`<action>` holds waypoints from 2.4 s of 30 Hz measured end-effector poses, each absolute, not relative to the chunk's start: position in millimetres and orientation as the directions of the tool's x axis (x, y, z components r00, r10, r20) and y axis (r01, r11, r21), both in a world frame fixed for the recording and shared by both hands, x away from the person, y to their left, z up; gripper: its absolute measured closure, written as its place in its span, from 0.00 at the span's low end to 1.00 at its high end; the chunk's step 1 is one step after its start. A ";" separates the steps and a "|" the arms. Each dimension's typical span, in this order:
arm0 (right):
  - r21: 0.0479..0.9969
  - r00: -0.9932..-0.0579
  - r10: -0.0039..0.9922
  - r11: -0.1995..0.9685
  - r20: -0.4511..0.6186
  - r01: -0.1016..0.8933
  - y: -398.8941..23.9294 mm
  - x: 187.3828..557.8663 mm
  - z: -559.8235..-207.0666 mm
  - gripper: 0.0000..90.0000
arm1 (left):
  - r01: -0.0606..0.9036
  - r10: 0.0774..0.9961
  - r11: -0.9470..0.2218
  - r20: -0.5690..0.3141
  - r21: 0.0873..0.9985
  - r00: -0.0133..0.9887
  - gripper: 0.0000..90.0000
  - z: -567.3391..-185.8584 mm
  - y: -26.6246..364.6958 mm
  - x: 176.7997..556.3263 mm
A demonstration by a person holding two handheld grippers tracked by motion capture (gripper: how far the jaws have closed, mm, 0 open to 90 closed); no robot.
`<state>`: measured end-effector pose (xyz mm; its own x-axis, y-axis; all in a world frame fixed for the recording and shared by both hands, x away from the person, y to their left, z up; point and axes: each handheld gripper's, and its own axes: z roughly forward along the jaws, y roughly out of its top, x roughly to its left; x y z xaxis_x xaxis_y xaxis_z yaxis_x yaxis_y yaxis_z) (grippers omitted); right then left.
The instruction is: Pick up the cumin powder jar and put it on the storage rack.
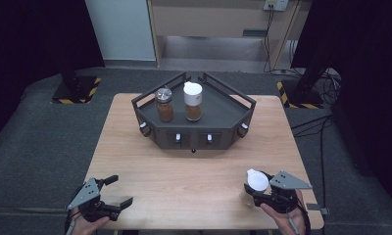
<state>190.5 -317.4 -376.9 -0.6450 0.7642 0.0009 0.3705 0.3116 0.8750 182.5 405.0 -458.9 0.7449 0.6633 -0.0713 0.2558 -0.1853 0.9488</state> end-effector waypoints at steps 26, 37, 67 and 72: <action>0.868 -0.646 0.764 0.317 0.006 0.382 -287.6 225.9 -322.2 0.34 | 0.255 0.662 -0.184 -0.072 0.949 0.746 0.01 -459.2 405.2 182.7; 0.867 -0.633 0.774 0.306 0.014 0.393 -278.0 248.6 -288.0 0.34 | 0.256 0.662 -0.184 -0.073 0.949 0.746 0.01 -459.3 405.3 182.8; 0.874 -0.579 0.816 0.281 0.001 0.397 -238.5 317.8 -216.7 0.34 | 0.259 0.660 -0.181 -0.078 0.949 0.747 0.01 -459.6 405.9 183.3; 0.872 -0.573 0.820 0.275 0.007 0.404 -231.0 333.6 -215.7 0.34 | 0.260 0.661 -0.181 -0.079 0.948 0.746 0.01 -459.5 405.8 183.3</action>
